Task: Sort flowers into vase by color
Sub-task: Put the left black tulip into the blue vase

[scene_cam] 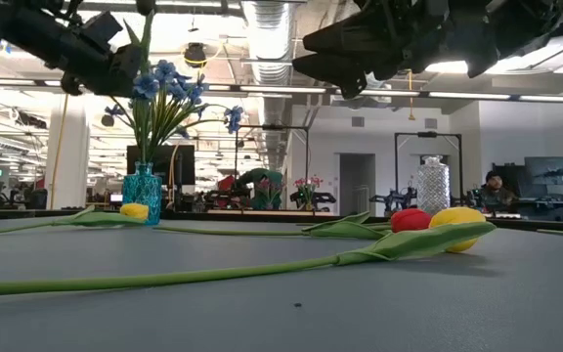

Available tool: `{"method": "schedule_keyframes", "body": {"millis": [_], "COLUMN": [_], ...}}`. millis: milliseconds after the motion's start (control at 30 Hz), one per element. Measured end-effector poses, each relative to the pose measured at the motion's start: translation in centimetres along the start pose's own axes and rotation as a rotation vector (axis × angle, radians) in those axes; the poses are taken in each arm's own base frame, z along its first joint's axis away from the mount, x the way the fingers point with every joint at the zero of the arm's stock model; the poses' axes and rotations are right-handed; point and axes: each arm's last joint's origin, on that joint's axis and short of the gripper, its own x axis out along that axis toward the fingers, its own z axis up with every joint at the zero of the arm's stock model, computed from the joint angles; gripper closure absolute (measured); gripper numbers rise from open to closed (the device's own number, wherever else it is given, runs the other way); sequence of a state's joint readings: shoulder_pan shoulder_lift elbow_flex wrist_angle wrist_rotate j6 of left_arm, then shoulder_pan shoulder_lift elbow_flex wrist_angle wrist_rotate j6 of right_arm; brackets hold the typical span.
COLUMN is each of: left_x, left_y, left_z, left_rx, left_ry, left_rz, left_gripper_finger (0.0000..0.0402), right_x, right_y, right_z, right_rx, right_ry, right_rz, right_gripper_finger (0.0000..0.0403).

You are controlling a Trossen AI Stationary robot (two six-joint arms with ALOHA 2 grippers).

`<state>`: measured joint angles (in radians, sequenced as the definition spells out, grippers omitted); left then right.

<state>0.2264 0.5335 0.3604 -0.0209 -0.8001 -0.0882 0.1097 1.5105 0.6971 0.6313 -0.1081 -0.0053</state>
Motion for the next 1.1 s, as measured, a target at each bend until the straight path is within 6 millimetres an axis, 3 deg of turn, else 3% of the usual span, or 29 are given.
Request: {"method": "schedule_keyframes", "body": {"millis": [267,600,933,1100], "left_x": [0.3,0.6,0.9,1.0], "left_y": [-0.1,0.0,0.4,0.4], "left_z": [-2.6,-4.3,-4.7,-4.8], "left_rx": [-0.038,-0.072,-0.086,-0.090], "left_ry": [0.057,0.075,0.086,0.102], "left_rz": [0.007,-0.004,0.022,-0.004], "left_gripper_finger": [0.0401,0.0401,0.0399,0.0367], "right_x": [0.0,0.0,0.0,0.0], "right_y": [0.0,0.0,0.0,0.0], "right_z": [0.0,0.0,0.0,0.0], "right_rx": [-0.003,-0.003,0.023,0.031], "right_ry": [0.000,-0.001,-0.002,-0.001], "right_rz": [0.000,0.000,0.000,0.000], "right_gripper_finger": [0.0163,0.0163,0.0163,0.0163]}}
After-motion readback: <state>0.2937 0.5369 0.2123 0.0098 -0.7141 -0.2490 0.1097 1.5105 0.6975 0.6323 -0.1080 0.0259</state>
